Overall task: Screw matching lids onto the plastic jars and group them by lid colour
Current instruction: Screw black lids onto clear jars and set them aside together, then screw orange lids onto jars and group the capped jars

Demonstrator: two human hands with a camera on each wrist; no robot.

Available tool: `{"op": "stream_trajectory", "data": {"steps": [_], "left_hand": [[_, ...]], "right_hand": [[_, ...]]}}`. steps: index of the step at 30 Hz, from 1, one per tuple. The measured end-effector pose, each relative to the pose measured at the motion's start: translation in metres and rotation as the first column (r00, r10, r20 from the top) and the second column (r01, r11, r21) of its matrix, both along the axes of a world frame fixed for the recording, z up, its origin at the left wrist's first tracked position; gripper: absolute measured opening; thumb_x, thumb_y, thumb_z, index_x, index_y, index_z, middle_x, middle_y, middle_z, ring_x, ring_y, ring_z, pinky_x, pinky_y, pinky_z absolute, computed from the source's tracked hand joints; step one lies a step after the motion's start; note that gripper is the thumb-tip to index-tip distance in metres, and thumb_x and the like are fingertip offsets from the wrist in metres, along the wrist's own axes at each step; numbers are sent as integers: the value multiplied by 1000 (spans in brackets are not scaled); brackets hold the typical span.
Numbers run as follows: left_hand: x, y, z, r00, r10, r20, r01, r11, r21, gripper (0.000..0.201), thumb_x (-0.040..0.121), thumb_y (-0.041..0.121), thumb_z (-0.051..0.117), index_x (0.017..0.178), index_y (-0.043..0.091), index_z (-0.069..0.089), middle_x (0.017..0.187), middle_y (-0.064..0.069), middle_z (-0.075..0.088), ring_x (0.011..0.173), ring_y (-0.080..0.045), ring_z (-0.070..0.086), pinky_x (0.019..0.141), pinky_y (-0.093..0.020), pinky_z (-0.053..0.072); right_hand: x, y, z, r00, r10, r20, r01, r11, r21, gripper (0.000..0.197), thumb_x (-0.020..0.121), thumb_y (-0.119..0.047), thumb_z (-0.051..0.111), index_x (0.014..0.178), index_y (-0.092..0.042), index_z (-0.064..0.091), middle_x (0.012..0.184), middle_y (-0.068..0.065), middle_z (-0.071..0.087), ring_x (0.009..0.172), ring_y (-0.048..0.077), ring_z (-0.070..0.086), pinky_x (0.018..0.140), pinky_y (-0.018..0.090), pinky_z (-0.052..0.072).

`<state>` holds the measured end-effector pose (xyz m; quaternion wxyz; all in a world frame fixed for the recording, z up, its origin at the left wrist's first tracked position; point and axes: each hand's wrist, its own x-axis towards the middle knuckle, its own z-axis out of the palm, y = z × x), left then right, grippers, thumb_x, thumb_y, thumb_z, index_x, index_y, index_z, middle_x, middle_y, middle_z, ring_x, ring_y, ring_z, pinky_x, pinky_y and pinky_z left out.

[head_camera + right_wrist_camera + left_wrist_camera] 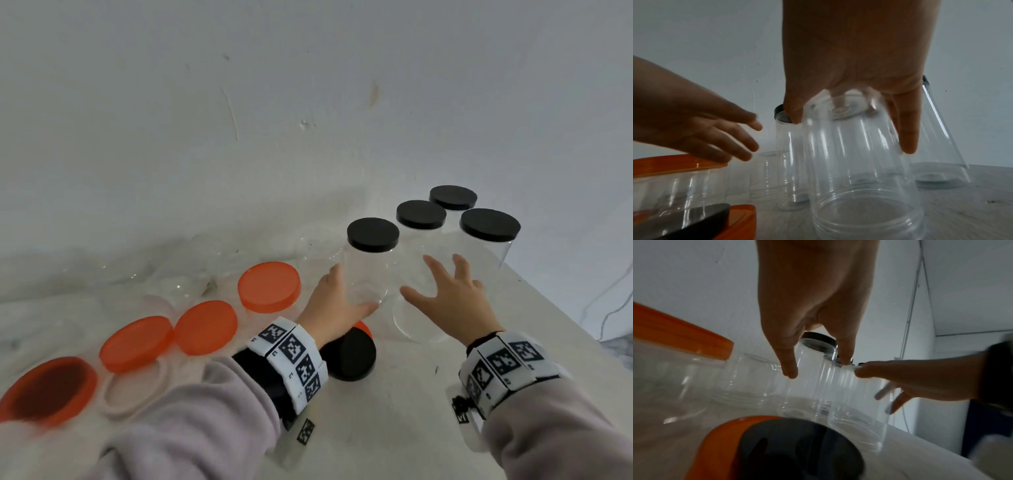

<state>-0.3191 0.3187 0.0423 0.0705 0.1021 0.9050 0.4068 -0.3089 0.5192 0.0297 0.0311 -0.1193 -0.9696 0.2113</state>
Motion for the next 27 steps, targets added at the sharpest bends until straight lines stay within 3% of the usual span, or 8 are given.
{"op": "stream_trajectory", "data": {"steps": [3, 6, 10, 17, 20, 24, 27], "left_hand": [[37, -29, -3, 997, -74, 30, 77, 994, -82, 78, 84, 44, 68, 146, 20, 28, 143, -2, 40, 131, -18, 42, 100, -28, 38], [68, -65, -5, 992, -126, 15, 126, 976, -178, 65, 85, 45, 66, 141, 23, 40, 139, 2, 44, 128, -16, 44, 97, -24, 37], [97, -120, -12, 995, -90, 44, 100, 936, -338, 62, 87, 48, 62, 140, 24, 42, 143, 5, 41, 129, -10, 42, 102, -20, 32], [126, -190, -28, 961, 86, 264, 92, 797, -597, 80, 83, 55, 60, 148, 25, 25, 144, 0, 33, 127, -21, 40, 103, -36, 40], [142, -207, -36, 939, 99, 330, 143, 759, -635, 91, 79, 60, 61, 151, 27, 16, 151, -1, 22, 139, -23, 24, 112, -40, 31], [157, -219, -40, 927, 118, 356, 163, 729, -665, 101, 76, 64, 61, 152, 35, 1, 161, -2, -6, 148, -32, -3, 117, -48, 12], [163, -225, -41, 918, 125, 377, 171, 732, -659, 103, 76, 64, 62, 151, 38, -4, 161, -2, -12, 147, -35, -5, 117, -51, 11]], "right_hand": [[0, 0, 1, 1000, -5, 4, 5, 1000, -6, 78, 85, -63, 53, 150, -34, 21, 156, 5, 7, 132, 45, 28, 104, 51, 34], [2, 1, 1, 1000, -13, 11, 13, 1000, -16, 78, 85, -63, 53, 150, -34, 21, 156, 5, 8, 132, 46, 26, 102, 53, 35], [4, 0, 3, 1000, -17, 18, 17, 1000, -5, 78, 85, -63, 52, 151, -33, 20, 155, 4, 8, 132, 47, 26, 101, 55, 36], [12, 2, 1, 999, -32, -2, 32, 999, -12, 81, 84, -62, 55, 150, -34, 19, 154, 1, 7, 133, 48, 24, 100, 60, 34], [17, 3, 0, 998, -51, -32, 49, 997, -53, 84, 81, -59, 62, 149, -34, 20, 153, -2, 8, 133, 49, 23, 101, 61, 33], [22, 8, 2, 995, -65, -77, 60, 996, -66, 96, 72, -51, 77, 147, -35, 19, 150, 2, 17, 129, 51, 29, 100, 62, 36], [25, 8, 5, 994, -75, -76, 73, 997, -27, 110, 61, -45, 87, 146, -38, 16, 143, 7, 22, 123, 49, 35, 97, 60, 41]]}}
